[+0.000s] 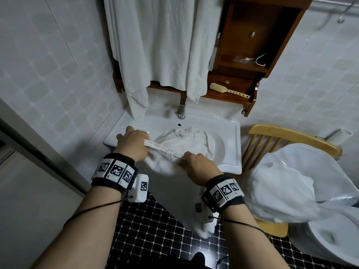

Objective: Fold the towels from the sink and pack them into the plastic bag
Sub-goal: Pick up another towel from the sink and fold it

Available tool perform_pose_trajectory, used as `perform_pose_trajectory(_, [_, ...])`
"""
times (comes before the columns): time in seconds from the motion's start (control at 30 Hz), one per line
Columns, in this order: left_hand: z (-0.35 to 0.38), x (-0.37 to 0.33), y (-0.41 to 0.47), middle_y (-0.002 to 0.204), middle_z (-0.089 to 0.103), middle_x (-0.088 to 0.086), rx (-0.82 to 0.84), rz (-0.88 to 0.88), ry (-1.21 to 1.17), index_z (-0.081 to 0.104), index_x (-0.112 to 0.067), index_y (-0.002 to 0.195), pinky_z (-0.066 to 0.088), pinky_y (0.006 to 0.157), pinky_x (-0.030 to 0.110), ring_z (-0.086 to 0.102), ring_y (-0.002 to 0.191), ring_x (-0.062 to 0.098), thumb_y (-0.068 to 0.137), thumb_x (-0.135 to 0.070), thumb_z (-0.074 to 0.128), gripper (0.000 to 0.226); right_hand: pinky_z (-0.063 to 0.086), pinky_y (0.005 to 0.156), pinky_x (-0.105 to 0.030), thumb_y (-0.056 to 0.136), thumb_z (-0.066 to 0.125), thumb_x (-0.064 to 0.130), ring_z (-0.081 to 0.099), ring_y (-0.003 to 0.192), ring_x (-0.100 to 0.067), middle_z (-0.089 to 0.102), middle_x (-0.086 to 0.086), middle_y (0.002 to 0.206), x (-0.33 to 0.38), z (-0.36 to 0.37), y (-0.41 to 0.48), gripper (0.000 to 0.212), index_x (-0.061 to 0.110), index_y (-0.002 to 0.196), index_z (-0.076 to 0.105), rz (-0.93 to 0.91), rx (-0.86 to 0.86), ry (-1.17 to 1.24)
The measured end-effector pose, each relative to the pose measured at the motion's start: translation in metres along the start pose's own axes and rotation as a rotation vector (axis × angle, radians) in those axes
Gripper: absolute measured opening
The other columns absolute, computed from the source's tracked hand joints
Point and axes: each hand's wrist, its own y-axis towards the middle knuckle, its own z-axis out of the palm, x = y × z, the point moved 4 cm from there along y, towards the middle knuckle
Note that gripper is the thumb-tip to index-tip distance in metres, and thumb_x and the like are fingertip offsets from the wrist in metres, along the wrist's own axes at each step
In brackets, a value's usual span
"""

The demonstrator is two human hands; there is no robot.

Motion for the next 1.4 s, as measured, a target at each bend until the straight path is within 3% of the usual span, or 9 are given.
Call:
perform_pose_trajectory(0.17, [0.024,-0.017,-0.004,0.139,0.045,-0.013,0.226,0.169,0.154,0.057,-0.044,0.114,0.005,0.119,0.075,0.018,0.15,0.03,0.08,-0.013,0.061,0.046,0.049,0.081,-0.044,0.107,0.04,0.058,0.063,0.105,-0.04,0.07,-0.019,0.107,0.022,-0.01,-0.001,0.036,0.028,0.089,0.048,-0.063,0.006,0.091])
perform_pose_trajectory(0.27, [0.035,-0.042,-0.013,0.112,0.056,-0.018,0.213,0.419,-0.102,0.057,-0.051,0.109,0.014,0.125,0.058,0.046,0.125,0.013,0.076,-0.022,0.06,0.045,0.052,0.079,-0.044,0.107,0.046,0.056,0.066,0.098,-0.04,0.073,-0.018,0.098,0.026,-0.018,0.001,0.042,0.02,0.092,0.063,-0.108,-0.07,0.147])
perform_pose_trajectory(0.37, [0.041,-0.054,-0.02,0.08,0.056,-0.015,0.131,0.501,-0.269,0.062,-0.036,0.095,0.048,0.09,0.034,0.05,0.081,0.009,0.076,-0.017,0.053,0.028,0.046,0.073,-0.037,0.107,0.055,0.046,0.063,0.082,-0.026,0.072,-0.009,0.082,0.022,-0.027,-0.001,0.035,0.025,0.088,0.075,-0.18,-0.148,0.247])
perform_pose_trajectory(0.43, [0.043,-0.058,-0.02,0.07,0.055,-0.009,0.128,0.503,-0.29,0.056,-0.025,0.079,0.043,0.07,0.031,0.05,0.07,0.006,0.082,-0.013,0.051,0.014,0.039,0.066,-0.035,0.105,0.06,0.046,0.051,0.065,-0.024,0.057,-0.002,0.061,0.014,-0.031,-0.002,0.046,0.022,0.065,0.06,-0.149,-0.198,0.295])
perform_pose_trajectory(0.67, [0.056,-0.063,-0.017,0.056,0.042,-0.006,0.278,0.424,-0.167,0.044,-0.024,0.055,0.031,0.055,0.031,0.037,0.055,0.013,0.09,-0.015,0.046,0.037,0.035,0.052,-0.013,0.087,0.078,0.06,0.049,0.046,-0.001,0.057,0.013,0.05,-0.022,-0.03,-0.022,0.039,0.023,0.091,0.069,0.01,0.022,0.52])
perform_pose_trajectory(0.9, [0.074,-0.066,-0.027,0.056,0.028,-0.006,0.42,0.433,-0.148,0.029,-0.015,0.059,0.025,0.055,0.032,0.028,0.055,0.016,0.076,-0.026,0.051,0.03,0.034,0.053,-0.027,0.08,0.066,0.002,0.048,0.061,-0.015,0.048,0.004,0.061,-0.032,-0.011,-0.023,0.024,0.013,0.063,0.053,0.057,0.352,0.089])
perform_pose_trajectory(1.1, [0.073,-0.057,-0.031,0.06,0.037,-0.004,0.469,0.44,-0.109,0.04,-0.019,0.061,0.023,0.053,0.033,0.031,0.051,0.014,0.069,-0.07,0.082,0.066,0.041,0.101,-0.043,0.091,0.057,0.009,0.054,0.117,-0.031,0.066,0.001,0.12,-0.014,-0.011,-0.008,0.04,0.037,0.112,0.077,0.088,0.045,-0.18])
perform_pose_trajectory(1.23, [0.066,-0.043,-0.025,0.062,0.04,-0.005,0.47,0.444,-0.16,0.044,-0.019,0.062,0.028,0.056,0.034,0.035,0.053,0.013,0.07,-0.066,0.084,0.063,0.057,0.087,-0.038,0.087,0.058,-0.003,0.065,0.086,-0.03,0.051,-0.005,0.109,0.003,0.001,0.004,0.043,0.028,0.105,0.081,0.008,-0.149,0.147])
perform_pose_trajectory(1.4, [0.049,-0.029,-0.03,0.073,0.059,-0.004,0.446,0.461,-0.22,0.057,-0.018,0.069,0.039,0.062,0.027,0.058,0.068,0.009,0.086,-0.046,0.084,0.043,0.048,0.066,-0.018,0.087,0.064,0.003,0.056,0.06,-0.004,0.061,0.005,0.073,0.009,0.01,0.001,0.04,0.027,0.119,0.071,0.132,-0.294,0.498])
